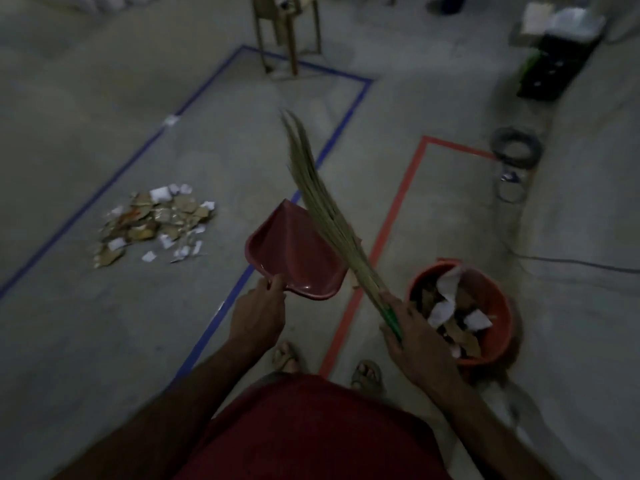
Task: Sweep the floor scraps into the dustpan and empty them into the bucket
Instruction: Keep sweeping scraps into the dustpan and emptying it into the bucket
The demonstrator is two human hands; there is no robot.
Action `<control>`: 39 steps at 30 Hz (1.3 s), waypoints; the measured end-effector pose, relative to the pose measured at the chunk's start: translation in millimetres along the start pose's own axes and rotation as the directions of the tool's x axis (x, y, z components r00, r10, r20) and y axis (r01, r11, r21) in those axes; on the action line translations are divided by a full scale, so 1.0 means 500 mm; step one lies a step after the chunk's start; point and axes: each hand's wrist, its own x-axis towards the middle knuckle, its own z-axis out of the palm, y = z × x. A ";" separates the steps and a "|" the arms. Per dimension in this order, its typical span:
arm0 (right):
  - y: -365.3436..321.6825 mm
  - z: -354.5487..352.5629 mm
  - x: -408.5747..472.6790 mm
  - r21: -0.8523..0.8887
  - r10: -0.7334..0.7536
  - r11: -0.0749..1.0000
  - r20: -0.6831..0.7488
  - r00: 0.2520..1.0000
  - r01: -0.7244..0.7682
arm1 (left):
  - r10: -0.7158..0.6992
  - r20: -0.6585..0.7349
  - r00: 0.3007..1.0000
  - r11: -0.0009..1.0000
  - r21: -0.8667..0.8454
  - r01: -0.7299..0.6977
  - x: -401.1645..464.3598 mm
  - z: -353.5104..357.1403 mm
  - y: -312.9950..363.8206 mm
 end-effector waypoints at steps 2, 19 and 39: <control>-0.036 0.011 0.032 -0.023 -0.066 0.998 0.024 0.998 0.066 | -0.105 -0.031 0.994 0.994 0.001 0.105 -0.024 -0.015 -0.043; -0.509 0.259 0.221 -0.098 -0.350 0.922 0.208 0.914 0.375 | -0.571 -0.071 0.818 0.816 -0.155 0.556 -0.212 0.013 -0.569; -0.831 0.554 0.533 -0.199 -0.246 0.902 0.493 0.834 0.384 | -0.818 0.107 0.565 0.541 -0.192 0.819 -0.217 0.060 -1.015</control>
